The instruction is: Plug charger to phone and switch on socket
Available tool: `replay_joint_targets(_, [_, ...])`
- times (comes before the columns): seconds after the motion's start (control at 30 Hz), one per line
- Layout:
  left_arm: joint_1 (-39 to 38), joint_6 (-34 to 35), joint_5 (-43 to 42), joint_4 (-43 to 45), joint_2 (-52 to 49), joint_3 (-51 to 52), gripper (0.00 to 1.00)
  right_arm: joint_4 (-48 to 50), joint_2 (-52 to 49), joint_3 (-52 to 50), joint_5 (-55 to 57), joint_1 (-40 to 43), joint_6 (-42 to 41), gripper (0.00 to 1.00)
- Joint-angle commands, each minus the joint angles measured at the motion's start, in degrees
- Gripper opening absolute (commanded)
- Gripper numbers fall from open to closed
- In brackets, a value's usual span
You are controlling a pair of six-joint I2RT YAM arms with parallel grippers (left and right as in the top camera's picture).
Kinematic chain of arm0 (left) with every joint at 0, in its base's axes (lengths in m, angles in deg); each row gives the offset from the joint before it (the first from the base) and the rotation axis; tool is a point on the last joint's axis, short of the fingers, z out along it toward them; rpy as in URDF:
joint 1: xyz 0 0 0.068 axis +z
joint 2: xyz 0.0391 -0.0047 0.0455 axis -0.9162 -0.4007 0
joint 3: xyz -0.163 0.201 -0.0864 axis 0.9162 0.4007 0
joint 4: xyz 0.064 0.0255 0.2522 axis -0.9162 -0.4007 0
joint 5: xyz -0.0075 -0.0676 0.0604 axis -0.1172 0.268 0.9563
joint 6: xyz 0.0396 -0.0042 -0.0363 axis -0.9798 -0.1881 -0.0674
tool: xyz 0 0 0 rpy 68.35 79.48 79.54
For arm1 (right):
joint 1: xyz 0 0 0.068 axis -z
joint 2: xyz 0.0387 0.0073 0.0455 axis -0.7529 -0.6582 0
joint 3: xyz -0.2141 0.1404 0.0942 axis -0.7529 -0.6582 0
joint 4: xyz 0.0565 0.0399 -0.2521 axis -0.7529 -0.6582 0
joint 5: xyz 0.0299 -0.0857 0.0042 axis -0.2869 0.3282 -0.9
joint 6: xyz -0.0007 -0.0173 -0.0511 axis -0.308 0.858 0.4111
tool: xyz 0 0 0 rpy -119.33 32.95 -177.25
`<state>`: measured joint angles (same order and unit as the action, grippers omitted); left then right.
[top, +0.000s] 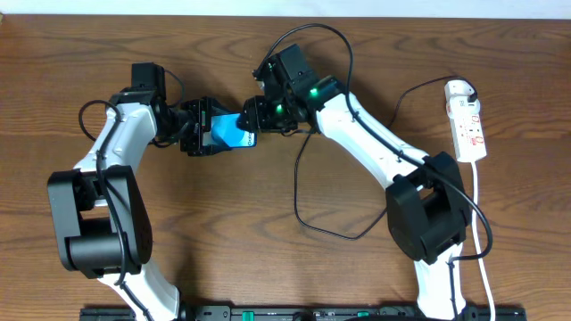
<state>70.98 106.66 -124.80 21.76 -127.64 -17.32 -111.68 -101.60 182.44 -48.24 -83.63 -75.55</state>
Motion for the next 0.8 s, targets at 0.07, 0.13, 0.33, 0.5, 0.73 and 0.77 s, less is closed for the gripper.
replay_joint_targets(0.07, [-1.1, 1.5, -1.8, 0.2, 1.1, -0.4, 0.52, -0.5, 1.9, 1.1, 5.7, -2.1, -3.0, 0.37])
replay_joint_targets(0.13, [-1.2, 1.5, -1.9, 0.2, 1.1, -0.4, 0.52, -0.9, 1.6, 1.1, 6.5, -2.3, -3.7, 0.37])
replay_joint_targets(0.33, [-1.2, 1.5, -2.5, 0.2, 1.1, -0.4, 0.52, -1.0, 0.0, 1.0, 6.2, -2.4, -4.9, 0.31])
replay_joint_targets(0.5, [-1.2, 1.5, -2.7, 0.2, 1.1, -0.4, 0.52, 0.0, -0.1, 1.0, 6.2, -2.4, -5.6, 0.27])
replay_joint_targets(0.73, [-1.2, 1.5, -3.2, 0.2, 1.1, -0.4, 0.52, -0.2, -0.7, 0.7, 5.7, -2.4, -6.6, 0.24])
replay_joint_targets(0.77, [-1.2, 1.5, -3.4, 0.2, 1.1, -0.4, 0.52, -0.2, -0.8, 0.7, 5.7, -2.4, -6.6, 0.23])
